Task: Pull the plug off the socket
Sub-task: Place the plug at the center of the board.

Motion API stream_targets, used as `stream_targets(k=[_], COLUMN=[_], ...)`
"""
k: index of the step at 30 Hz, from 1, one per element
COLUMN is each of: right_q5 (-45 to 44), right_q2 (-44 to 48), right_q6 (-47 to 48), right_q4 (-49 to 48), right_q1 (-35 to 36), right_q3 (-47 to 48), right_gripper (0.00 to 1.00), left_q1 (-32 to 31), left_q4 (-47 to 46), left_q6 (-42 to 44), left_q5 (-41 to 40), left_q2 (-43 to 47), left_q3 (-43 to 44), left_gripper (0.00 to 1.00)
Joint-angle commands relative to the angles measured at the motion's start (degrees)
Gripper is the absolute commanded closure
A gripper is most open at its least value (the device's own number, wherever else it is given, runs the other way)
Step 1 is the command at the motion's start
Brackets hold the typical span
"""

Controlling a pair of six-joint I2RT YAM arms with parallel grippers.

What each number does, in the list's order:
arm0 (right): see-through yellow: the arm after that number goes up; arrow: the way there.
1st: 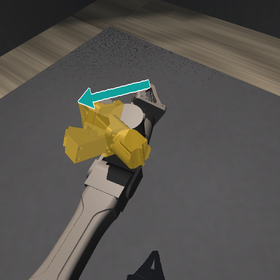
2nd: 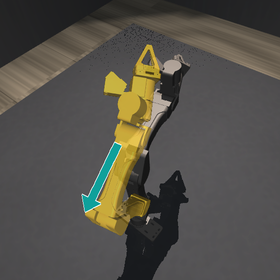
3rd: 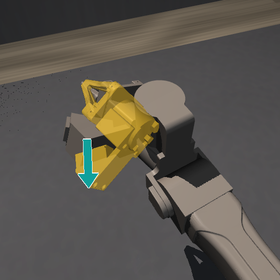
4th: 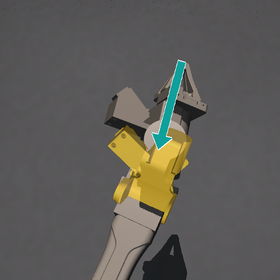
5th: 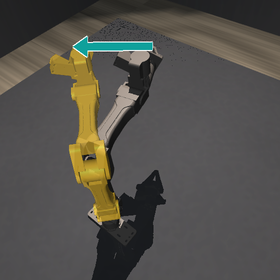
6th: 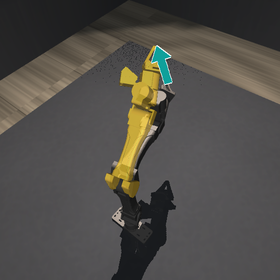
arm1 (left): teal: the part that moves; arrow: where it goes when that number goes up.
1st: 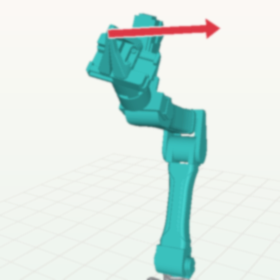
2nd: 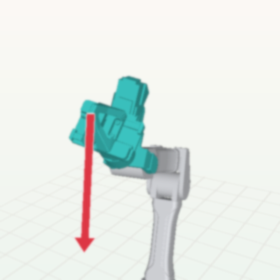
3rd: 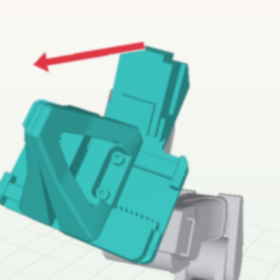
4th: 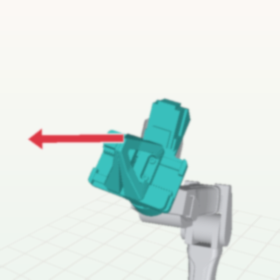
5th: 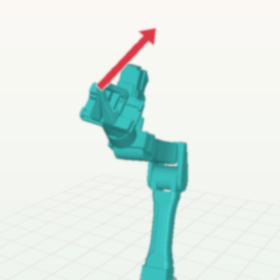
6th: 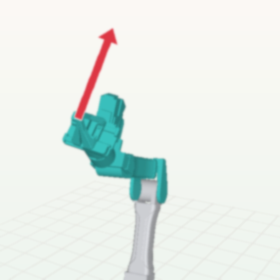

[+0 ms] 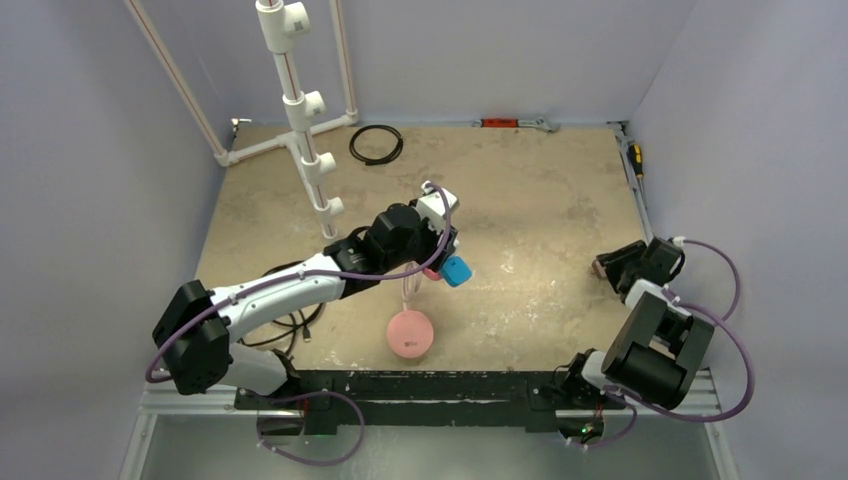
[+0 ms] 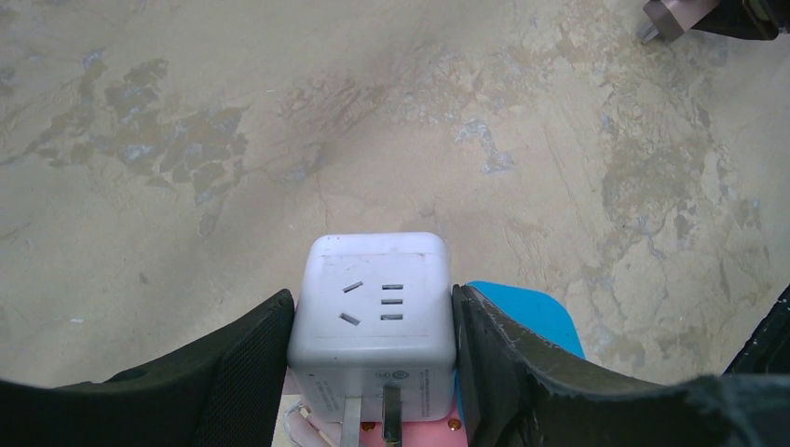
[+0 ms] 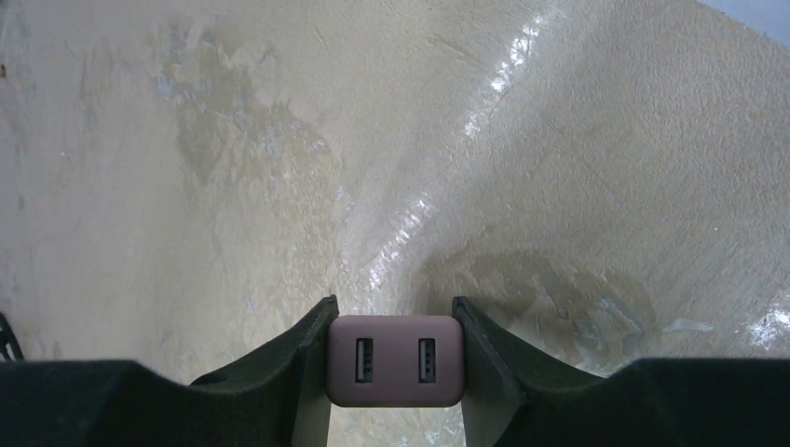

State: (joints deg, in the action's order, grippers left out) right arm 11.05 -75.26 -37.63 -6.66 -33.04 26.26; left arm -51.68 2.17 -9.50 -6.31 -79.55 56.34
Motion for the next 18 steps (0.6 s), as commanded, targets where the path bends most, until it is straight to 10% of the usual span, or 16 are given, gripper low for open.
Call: stream_targets(k=[1,18], right_q5=[-1.4,-8.9], right_q2=[1.4,12.8], right_q6=[-0.1,3.6], right_q4=[-2.6,4.1], right_q1=[-0.4,-0.5], right_q3=[-0.6,-0.3], right_gripper=[0.52,0.18], left_q1=[0.4,1.1], left_q4=[-4.4,-4.8], left_q6=[-1.1,-2.7], left_q5=[-1.4,-6.1], left_q2=[3.5,5.6], left_q3=[0.6,-0.3], left_gripper=[1.0,1.0])
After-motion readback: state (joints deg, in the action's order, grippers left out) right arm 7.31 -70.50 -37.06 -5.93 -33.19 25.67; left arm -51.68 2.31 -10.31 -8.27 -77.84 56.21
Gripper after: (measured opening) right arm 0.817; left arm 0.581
